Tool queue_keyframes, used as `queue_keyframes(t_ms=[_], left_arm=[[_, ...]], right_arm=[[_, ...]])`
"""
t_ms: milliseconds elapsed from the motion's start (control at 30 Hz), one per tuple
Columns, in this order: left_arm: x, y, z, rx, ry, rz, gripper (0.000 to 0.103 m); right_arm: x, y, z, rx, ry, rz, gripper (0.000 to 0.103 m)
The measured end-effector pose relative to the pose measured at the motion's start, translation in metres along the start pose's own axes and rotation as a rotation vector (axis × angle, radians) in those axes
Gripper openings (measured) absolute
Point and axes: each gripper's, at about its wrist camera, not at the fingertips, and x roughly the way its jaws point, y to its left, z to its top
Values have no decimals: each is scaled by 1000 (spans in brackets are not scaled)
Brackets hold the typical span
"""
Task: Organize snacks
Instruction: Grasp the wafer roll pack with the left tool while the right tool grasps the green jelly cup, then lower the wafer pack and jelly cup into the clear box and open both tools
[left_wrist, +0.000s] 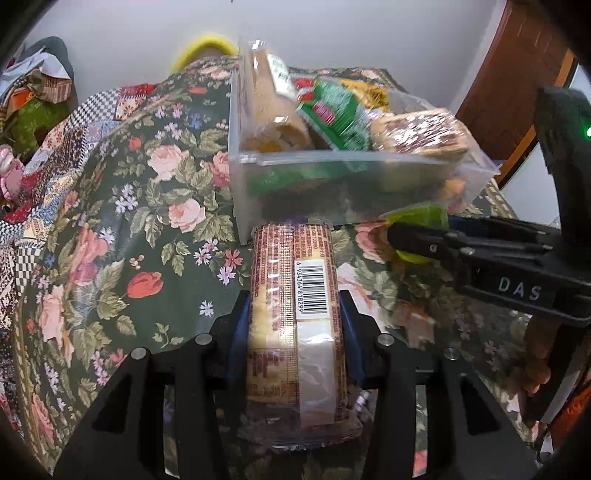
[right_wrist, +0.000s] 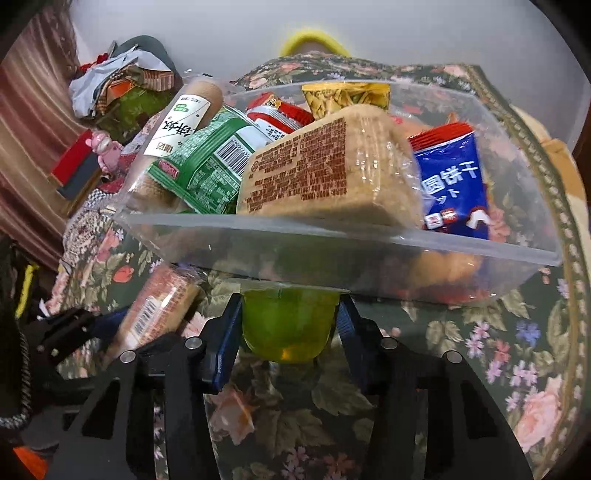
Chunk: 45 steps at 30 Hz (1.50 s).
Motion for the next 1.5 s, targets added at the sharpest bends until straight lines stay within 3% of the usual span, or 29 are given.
queue_keyframes(t_ms=[333, 633, 1000, 1500], left_arm=[[-57, -21, 15, 35, -113, -7, 45], [-81, -39, 53, 60, -209, -2, 45], [-72, -48, 100, 66, -262, -23, 45], [-16, -47, 151, 64, -235, -4, 45]], right_arm=[[-51, -6, -10, 19, -86, 7, 46], [-87, -18, 13, 27, -212, -16, 46], [-104, -33, 40, 30, -303, -44, 46], [-65, -50, 76, 52, -280, -48, 46]])
